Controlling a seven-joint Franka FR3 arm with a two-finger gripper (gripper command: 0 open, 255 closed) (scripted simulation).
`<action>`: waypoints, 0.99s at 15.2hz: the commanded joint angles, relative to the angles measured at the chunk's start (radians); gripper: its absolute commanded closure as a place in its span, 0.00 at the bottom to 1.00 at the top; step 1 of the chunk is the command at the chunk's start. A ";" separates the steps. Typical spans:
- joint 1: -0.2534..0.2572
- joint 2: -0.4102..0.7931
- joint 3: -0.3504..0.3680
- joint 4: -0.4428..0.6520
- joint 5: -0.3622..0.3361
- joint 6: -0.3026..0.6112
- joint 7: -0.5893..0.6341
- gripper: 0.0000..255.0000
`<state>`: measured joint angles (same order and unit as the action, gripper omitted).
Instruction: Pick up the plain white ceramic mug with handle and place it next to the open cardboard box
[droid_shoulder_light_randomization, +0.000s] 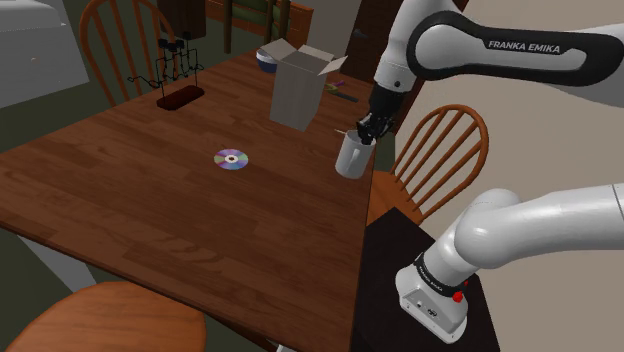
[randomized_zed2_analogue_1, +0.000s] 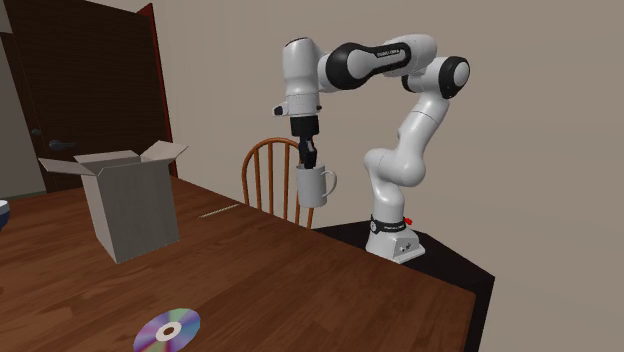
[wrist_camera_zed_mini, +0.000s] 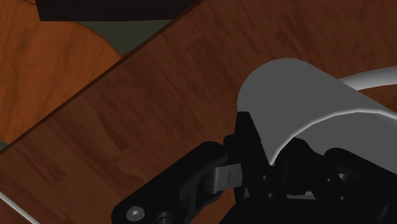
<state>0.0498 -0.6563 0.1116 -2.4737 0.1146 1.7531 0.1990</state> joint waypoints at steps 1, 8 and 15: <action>0.000 0.002 -0.001 0.029 -0.001 -0.027 0.002 1.00; -0.002 0.006 -0.006 0.125 -0.007 -0.120 0.007 1.00; -0.004 0.021 -0.011 0.230 -0.011 -0.210 0.012 1.00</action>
<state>0.0465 -0.6425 0.1018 -2.2631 0.1048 1.5565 0.2113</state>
